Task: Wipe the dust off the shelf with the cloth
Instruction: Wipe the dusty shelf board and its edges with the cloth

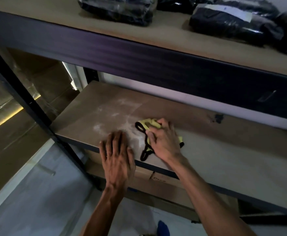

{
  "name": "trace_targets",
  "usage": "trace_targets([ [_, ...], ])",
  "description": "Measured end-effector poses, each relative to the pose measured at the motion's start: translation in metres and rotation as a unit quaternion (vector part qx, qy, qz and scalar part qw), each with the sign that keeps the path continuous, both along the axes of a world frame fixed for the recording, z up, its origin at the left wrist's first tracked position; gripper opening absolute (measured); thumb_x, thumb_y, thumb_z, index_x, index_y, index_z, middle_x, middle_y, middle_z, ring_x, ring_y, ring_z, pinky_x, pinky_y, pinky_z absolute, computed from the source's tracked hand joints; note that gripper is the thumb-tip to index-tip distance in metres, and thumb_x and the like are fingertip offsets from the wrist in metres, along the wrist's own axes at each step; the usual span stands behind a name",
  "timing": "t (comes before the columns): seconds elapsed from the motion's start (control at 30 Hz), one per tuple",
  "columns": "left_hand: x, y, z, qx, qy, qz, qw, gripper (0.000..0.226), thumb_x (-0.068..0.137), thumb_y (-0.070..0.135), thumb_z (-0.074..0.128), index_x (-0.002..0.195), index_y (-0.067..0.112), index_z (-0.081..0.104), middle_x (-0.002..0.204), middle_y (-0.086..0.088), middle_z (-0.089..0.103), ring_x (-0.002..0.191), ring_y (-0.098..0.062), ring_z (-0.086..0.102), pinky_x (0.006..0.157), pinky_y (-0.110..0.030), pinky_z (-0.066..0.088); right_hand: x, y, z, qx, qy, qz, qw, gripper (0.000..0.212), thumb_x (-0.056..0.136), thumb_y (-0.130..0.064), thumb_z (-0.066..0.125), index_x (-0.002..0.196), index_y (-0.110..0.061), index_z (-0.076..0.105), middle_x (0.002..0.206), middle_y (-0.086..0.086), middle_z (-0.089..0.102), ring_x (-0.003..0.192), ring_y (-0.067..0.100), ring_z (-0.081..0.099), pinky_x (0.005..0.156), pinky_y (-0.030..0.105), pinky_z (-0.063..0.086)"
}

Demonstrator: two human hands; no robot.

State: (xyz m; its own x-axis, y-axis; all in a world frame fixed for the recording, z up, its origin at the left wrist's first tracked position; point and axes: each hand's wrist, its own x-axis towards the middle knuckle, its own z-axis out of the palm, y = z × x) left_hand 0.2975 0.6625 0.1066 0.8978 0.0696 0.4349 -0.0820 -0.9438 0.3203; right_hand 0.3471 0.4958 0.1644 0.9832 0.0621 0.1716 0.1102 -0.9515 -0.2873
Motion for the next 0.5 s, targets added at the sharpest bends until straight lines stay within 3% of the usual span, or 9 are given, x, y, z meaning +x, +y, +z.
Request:
trace_targets([
  [0.1, 0.0, 0.0, -0.001, -0.009, 0.01, 0.001, 1.0, 0.056, 0.103, 0.035, 0.027, 0.146, 0.007, 0.049, 0.153, -0.013, 0.047, 0.148, -0.03, 0.034, 0.122, -0.057, 0.018, 0.0, -0.015, 0.007, 0.024, 0.017, 0.012, 1.0, 0.037, 0.101, -0.046, 0.042, 0.128, -0.031, 0.062, 0.132, 0.002, 0.041, 0.115, 0.025, 0.043, 0.095, 0.041, 0.046],
  [0.27, -0.005, -0.008, 0.003, -0.028, 0.014, 0.005, 0.999, 0.055, 0.103, 0.035, 0.028, 0.147, 0.008, 0.047, 0.154, -0.012, 0.046, 0.15, -0.03, 0.03, 0.124, -0.058, 0.007, -0.003, -0.037, -0.002, 0.003, -0.007, -0.075, 0.997, 0.035, 0.101, -0.046, 0.043, 0.128, -0.033, 0.06, 0.134, 0.003, 0.04, 0.115, 0.028, 0.043, 0.094, 0.046, 0.05],
  [0.37, -0.013, -0.017, 0.002, -0.045, 0.019, 0.006, 0.999, 0.056, 0.101, 0.035, 0.03, 0.148, 0.01, 0.046, 0.157, -0.01, 0.043, 0.153, -0.028, 0.023, 0.125, -0.058, 0.0, -0.015, -0.021, -0.005, 0.003, -0.014, -0.023, 1.0, 0.036, 0.1, -0.046, 0.042, 0.128, -0.033, 0.061, 0.128, 0.003, 0.043, 0.112, 0.026, 0.047, 0.092, 0.04, 0.049],
  [0.5, -0.023, -0.036, 0.001, -0.055, 0.031, -0.013, 0.998, 0.055, 0.101, 0.037, 0.033, 0.151, 0.015, 0.043, 0.161, -0.006, 0.037, 0.156, -0.027, 0.013, 0.123, -0.061, -0.004, -0.024, -0.034, 0.006, 0.087, -0.008, 0.04, 0.995, 0.032, 0.1, -0.043, 0.046, 0.121, -0.03, 0.067, 0.12, -0.004, 0.044, 0.102, 0.017, 0.052, 0.085, 0.031, 0.048],
])
